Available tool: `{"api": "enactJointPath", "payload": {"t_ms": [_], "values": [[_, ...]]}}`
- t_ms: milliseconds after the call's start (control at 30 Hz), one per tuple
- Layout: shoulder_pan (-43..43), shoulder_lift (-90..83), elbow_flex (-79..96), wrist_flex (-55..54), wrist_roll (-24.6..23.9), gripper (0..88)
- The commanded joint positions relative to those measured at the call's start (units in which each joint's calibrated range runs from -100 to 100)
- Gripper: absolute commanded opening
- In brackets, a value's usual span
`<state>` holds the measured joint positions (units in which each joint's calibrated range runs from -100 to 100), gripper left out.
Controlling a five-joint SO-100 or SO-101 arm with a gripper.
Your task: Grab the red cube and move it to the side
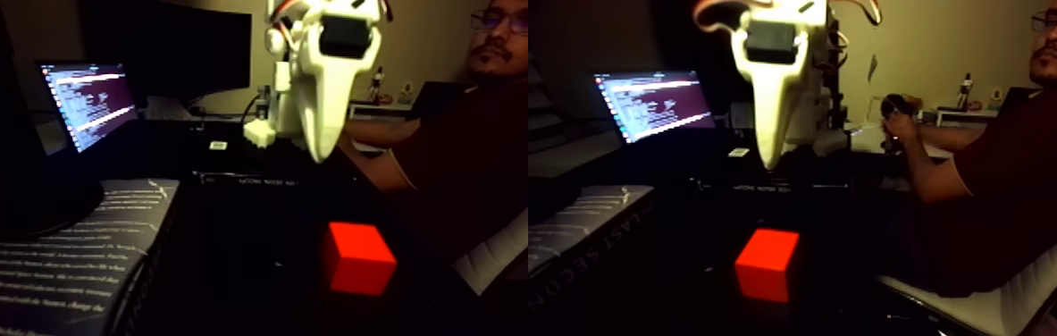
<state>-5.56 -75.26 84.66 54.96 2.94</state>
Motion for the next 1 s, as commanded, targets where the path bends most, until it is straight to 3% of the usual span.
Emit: {"api": "enactJointPath", "payload": {"t_ms": [0, 233, 400, 967], "values": [[0.3, 7.3, -9.2, -0.4, 3.8, 0.8], [0.4, 19.7, -25.5, 5.8, 18.9, 0.8], [0.3, 28.0, -34.6, 13.1, 26.4, 0.8], [0.0, 36.6, -38.2, 14.9, 26.7, 0.7]]}}
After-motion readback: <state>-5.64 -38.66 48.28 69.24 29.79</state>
